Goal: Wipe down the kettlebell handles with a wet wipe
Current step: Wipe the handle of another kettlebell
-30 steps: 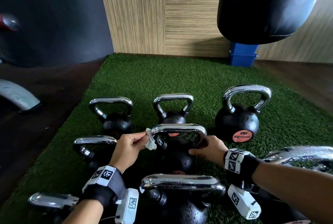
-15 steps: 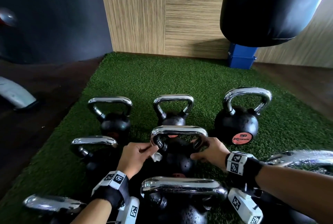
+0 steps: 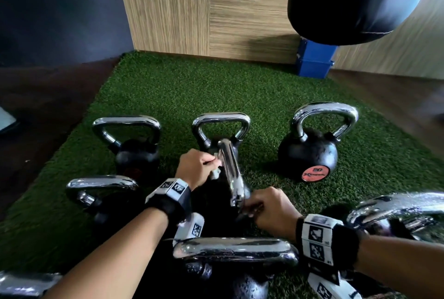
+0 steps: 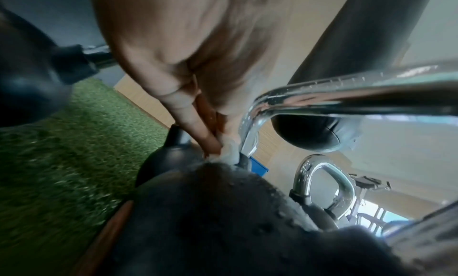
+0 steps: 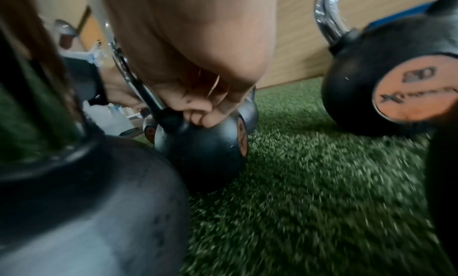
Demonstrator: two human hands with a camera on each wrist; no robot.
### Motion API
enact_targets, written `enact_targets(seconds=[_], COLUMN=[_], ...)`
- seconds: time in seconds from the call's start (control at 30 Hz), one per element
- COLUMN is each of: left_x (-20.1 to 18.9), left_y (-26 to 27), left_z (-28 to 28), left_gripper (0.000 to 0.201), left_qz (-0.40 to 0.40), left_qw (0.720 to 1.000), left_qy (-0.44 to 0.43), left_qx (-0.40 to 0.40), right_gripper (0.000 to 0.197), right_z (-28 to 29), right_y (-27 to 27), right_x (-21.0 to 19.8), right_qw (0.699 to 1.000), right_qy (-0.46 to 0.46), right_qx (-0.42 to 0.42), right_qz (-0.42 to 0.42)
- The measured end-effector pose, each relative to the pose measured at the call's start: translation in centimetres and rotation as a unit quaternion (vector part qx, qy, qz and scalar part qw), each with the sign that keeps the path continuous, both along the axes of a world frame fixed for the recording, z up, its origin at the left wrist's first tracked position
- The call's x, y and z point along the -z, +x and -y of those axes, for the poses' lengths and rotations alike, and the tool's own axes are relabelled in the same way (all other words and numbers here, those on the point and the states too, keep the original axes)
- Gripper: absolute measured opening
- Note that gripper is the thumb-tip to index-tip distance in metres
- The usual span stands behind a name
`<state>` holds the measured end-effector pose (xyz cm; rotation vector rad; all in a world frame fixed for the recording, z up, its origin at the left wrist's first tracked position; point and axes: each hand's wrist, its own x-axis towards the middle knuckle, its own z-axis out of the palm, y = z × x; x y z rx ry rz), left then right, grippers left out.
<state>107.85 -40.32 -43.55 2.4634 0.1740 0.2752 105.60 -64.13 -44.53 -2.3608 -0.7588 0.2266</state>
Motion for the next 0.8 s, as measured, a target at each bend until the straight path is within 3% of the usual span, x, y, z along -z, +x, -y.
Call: enact_targets(seconds=[0.1, 0.23, 0.3, 0.37, 0.47, 0.57, 0.63, 0.73, 0.8], left_x=[-1.1, -1.1, -0.6, -0.5, -1.0, -1.8, -1.7, -0.9, -1.2], left_y=[1.7, 2.5, 2.1, 1.9, 2.6, 3.2, 3.2, 3.4, 3.5], left_z=[0.7, -0.5, -0.8, -0.6, -0.1, -0.1, -0.1, 0.0, -0.1], left_gripper=[0.038, 0.039, 0.029, 0.031, 0.023, 0.013, 0.015, 0.021, 0.018], left_qz=[-0.035, -0.102, -0.085, -0.061, -0.068, -0.027, 0.005, -0.006, -0.006], left_qw=[0.997, 0.986, 0.985, 0.992, 0.996, 0.993, 0.991, 0.983, 0.984], left_qy=[0.041, -0.058, -0.08, -0.042, -0.021, -0.114, -0.13, -0.184, -0.177], left_qx=[0.058, 0.116, 0.126, 0.098, 0.047, 0.012, 0.011, 0.011, 0.029], right_gripper=[0.025, 0.018, 0.046, 0.073, 0.07, 0.084, 0.09, 0.082, 0.075], right_z=[-1.1, -2.6, -3.0, -3.3, -3.4, -3.2, -3.1, -3.0, -3.0], right_y=[1.1, 3.0, 3.8, 4.2, 4.7, 5.2, 5.3, 5.2, 5.2], right_x=[-0.5, -0.8, -0.4, 0.1, 0.9, 1.0, 0.9, 1.1, 1.0], right_qw=[0.999, 0.993, 0.99, 0.983, 0.972, 0.976, 0.977, 0.978, 0.979], right_qy=[0.019, 0.049, 0.03, 0.017, 0.042, 0.033, 0.03, 0.031, 0.029], right_qx=[-0.012, 0.104, 0.132, 0.13, 0.104, 0.084, 0.08, 0.076, 0.073], right_qz=[-0.043, -0.021, -0.04, -0.127, -0.208, -0.201, -0.197, -0.191, -0.19])
